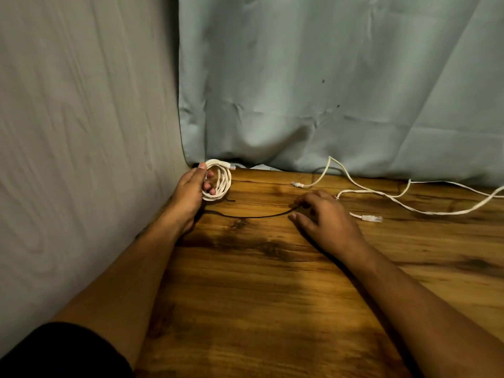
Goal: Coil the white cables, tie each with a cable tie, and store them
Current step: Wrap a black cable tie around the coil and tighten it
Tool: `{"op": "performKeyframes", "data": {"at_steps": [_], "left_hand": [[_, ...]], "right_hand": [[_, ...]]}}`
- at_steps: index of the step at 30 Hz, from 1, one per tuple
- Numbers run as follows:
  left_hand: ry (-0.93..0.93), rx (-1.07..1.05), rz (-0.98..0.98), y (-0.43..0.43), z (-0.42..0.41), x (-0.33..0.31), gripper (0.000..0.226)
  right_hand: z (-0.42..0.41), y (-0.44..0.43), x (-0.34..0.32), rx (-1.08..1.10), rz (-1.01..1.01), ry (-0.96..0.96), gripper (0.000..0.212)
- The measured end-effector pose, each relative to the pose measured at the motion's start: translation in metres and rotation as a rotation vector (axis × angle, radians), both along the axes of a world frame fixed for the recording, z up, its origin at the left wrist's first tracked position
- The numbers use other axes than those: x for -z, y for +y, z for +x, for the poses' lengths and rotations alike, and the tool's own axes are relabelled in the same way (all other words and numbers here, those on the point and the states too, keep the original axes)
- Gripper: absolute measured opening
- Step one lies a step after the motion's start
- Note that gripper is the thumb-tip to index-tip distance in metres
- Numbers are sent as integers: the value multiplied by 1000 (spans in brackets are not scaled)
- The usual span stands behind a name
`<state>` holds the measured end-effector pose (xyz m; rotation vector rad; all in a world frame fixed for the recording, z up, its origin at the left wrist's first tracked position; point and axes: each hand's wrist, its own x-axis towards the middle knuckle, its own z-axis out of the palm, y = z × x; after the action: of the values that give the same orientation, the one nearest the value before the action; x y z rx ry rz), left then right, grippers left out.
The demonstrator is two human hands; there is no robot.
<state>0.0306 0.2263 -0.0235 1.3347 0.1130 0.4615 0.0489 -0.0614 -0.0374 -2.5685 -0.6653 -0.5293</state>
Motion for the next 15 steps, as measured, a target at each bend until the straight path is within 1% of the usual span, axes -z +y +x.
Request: {"op": "performKeyframes", "data": {"at_steps": [2, 3, 4, 6, 8, 9, 12, 15], "left_hand": [[-11, 5, -5, -1, 0, -1, 35], [-14, 11, -3, -2, 0, -1, 35], [-13, 15, 6, -3, 0, -1, 35], [-6, 18, 26, -4, 1, -1, 35], [-20, 25, 30, -6, 3, 0, 35], [-31, 33, 30, -8, 3, 1, 35], [-29, 56, 81, -11, 4, 2, 35], [-10, 91, 101, -18, 2, 4, 35]], "right_hand": [[-1, 3, 1, 33, -70, -17, 39], [-1, 4, 1, 35, -84, -14, 39], [0, 6, 2, 30, -79, -6, 35], [3, 5, 4, 7, 0, 37, 20], [7, 3, 6, -5, 137, 120, 6], [8, 1, 7, -14, 220, 169, 3], [8, 0, 9, -79, 533, 346, 6], [3, -2, 6, -156, 787, 450, 4]]}}
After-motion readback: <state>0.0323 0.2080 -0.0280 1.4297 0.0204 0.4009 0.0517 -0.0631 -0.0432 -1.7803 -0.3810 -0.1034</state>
